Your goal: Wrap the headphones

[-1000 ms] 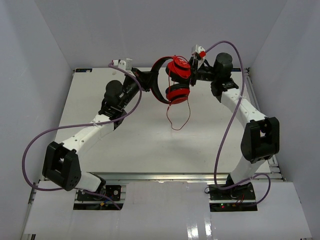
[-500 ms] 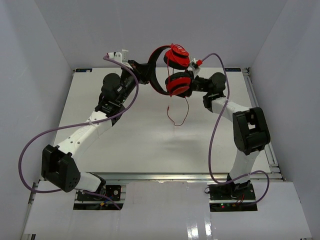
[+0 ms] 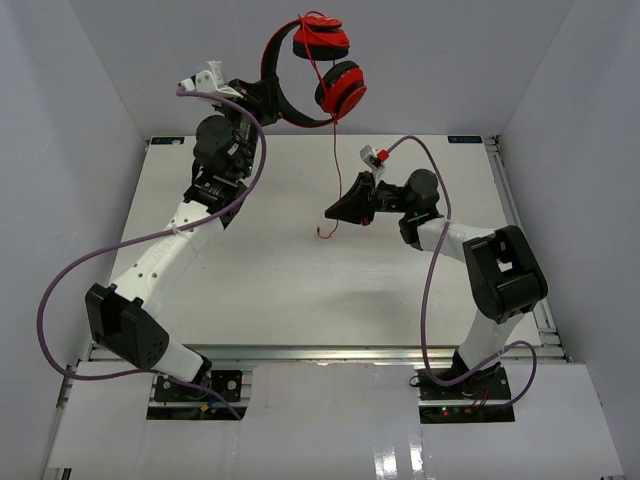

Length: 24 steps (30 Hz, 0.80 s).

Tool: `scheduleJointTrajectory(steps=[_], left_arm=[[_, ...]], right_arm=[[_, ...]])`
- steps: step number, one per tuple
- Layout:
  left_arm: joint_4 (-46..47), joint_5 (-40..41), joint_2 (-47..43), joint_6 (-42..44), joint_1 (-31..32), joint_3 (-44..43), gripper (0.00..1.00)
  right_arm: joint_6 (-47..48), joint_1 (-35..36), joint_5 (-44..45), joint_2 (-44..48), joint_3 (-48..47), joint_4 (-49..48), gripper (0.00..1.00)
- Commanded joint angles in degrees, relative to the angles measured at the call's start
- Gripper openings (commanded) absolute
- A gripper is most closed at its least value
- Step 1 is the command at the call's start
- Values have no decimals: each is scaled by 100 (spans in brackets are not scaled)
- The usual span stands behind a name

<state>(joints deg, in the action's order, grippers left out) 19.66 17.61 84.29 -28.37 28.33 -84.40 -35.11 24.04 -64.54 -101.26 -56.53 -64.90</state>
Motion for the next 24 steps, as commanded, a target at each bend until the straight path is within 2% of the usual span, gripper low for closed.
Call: scheduleJointTrajectory(steps=[1,6,10,14,19,21,24], left_arm=[[47,734,262,-81,-73,-472,0],[142,1031,575,121,-159,-704,0],[175,1182,802,397,-286,-861,0],[307,1315,906,804,-446,-799,0],[466,1361,999,1356,-627,-510,0],[571,1368,1122,1627,-633,-423,0],[576,1324,1304,1903,-627,-286,0]], right_arm=[[1133,355,160,527,-33,1018,11],[1989,637,404,826,-33,2187,9],[3109,847,890,1146,-222,3800,8],[4041,915,1428,1507,-471,5007,8],[5689,1256,3046,1728,-1313,7216,8],[6471,1484,4066,1703,-1880,8124,8],[7283,1997,5623,1711,-2336,8629,8]])
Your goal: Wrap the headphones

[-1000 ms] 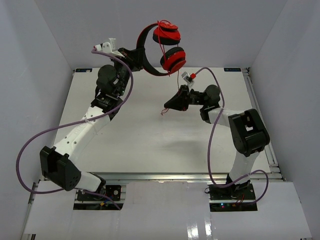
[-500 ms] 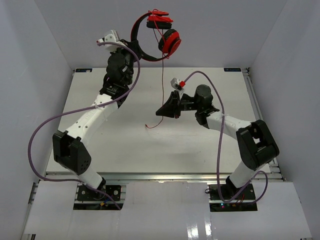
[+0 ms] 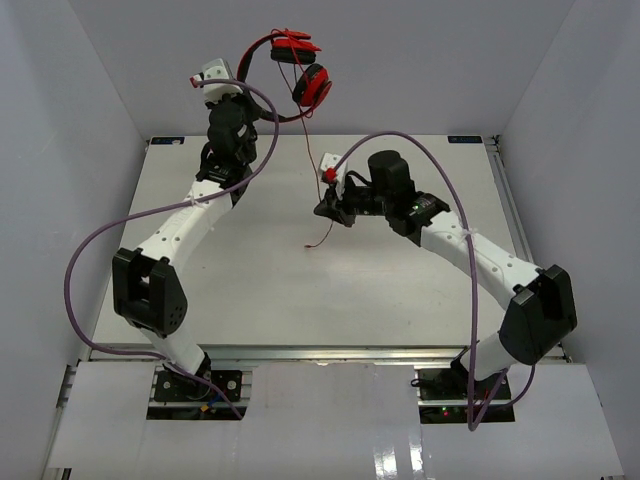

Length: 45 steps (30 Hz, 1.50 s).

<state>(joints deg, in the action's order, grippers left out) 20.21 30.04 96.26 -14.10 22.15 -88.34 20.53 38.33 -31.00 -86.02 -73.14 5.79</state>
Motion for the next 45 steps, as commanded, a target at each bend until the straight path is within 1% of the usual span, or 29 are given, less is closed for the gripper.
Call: scheduleJointTrajectory(steps=[1,5,7,9,10,14,18,20,26,30,32,35,39,42,45], left_arm=[[486,55,191,596,-9,181,0],[586,-6,304,912,-9,624,0],[553,-117,364,940,-9,839,0],[479,-195,404,922,-9,949,0],[415,-284,448,888,-9,1057,0],[183,-739,507,743,17,1369,0],[12,-1428,338,549,38,1725,0],[-30,-1930,191,484,51,1898,0],[-187,-3287,-400,479,68,2363,0],[-296,-3861,-652,599,131,2488,0],[-362,-4359,-747,610,146,2511,0],[-451,-4760,-851,713,222,2564,0],[-568,-5077,-923,820,348,2559,0],[-609,-5388,-1002,840,369,2569,0],[-622,-5550,-1149,823,369,2593,0]], right_arm=[[1982,714,2998,208,-783,1618,8],[3062,1048,4378,234,-1085,1518,8],[3622,1171,5039,249,-1022,1153,8],[3931,1238,5398,262,-972,897,8],[4245,1253,5761,276,-913,607,8],[4905,1263,6215,251,-930,-42,8],[5211,1214,6313,168,-1000,-370,8],[5313,1103,6221,108,-985,-500,8],[5093,743,5631,-4,-885,-509,8],[4843,453,5033,-20,-874,-509,8],[4632,291,4652,-28,-944,-337,8],[4384,38,4126,-23,-977,-210,8],[4158,-136,3657,-81,-1076,-48,8],[3812,-343,3167,-166,-1282,157,8],[3279,-822,2323,-298,-1650,527,8]])
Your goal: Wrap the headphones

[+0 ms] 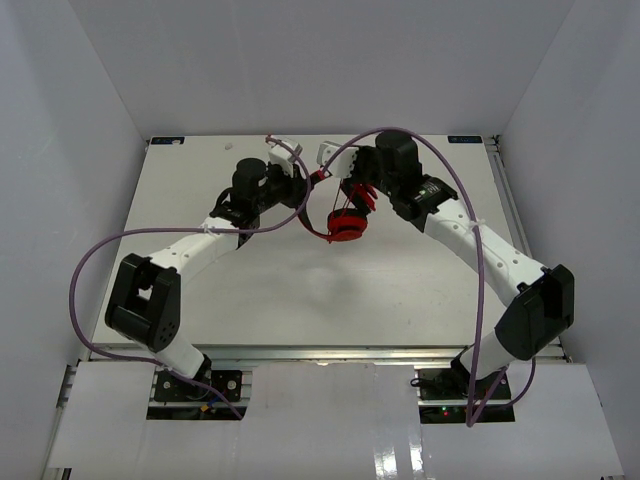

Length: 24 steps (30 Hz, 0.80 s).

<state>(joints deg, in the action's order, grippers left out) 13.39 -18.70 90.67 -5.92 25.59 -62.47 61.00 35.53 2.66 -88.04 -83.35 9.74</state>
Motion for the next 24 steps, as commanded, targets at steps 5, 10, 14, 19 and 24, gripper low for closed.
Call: scheduleJointTrajectory(steps=[5,10,14,19,24], left_arm=[[63,-769,-863,-194,25,-46,0],[-37,-679,-1097,-317,25,-214,0],[-173,-643,-1207,-348,25,-376,0],[-291,-725,-1273,-581,34,-645,0],[-521,-776,-1338,-761,34,-951,0]], right_arm=[[-1455,-1135,-2404,-261,-727,478,8],[-2072,-1561,-3306,-429,-745,405,8],[-2534,-1748,-4134,-636,-838,362,8],[-3091,-1792,-4906,-766,-656,-9,9],[-3746,-1813,-5553,-843,-437,-545,11]])
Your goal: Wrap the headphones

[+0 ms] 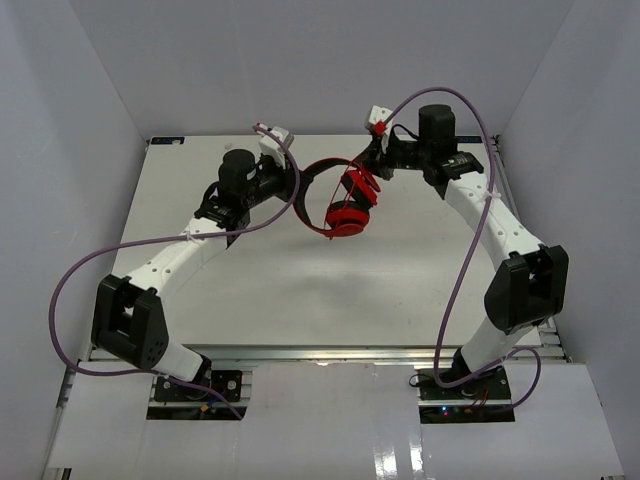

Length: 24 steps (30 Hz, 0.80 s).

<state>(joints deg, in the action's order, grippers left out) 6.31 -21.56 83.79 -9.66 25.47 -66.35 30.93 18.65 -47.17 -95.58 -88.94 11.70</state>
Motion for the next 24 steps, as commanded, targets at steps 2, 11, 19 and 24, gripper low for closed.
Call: scheduleJointTrajectory(steps=[2,11,19,24], left_arm=[[122,-496,-653,-490,52,-668,0],[126,-710,-569,-1111,54,-910,0],[287,-751,-513,-1660,54,-1018,0],[254,-521,-558,-1784,54,-1175,0]], right_arm=[[-1091,-125,-775,-132,165,-1024,11],[-2431,-121,-1397,-246,357,-2266,16],[-3461,-125,-1648,-221,805,-3333,18],[-3926,-125,-1726,-231,1119,-3842,18]])
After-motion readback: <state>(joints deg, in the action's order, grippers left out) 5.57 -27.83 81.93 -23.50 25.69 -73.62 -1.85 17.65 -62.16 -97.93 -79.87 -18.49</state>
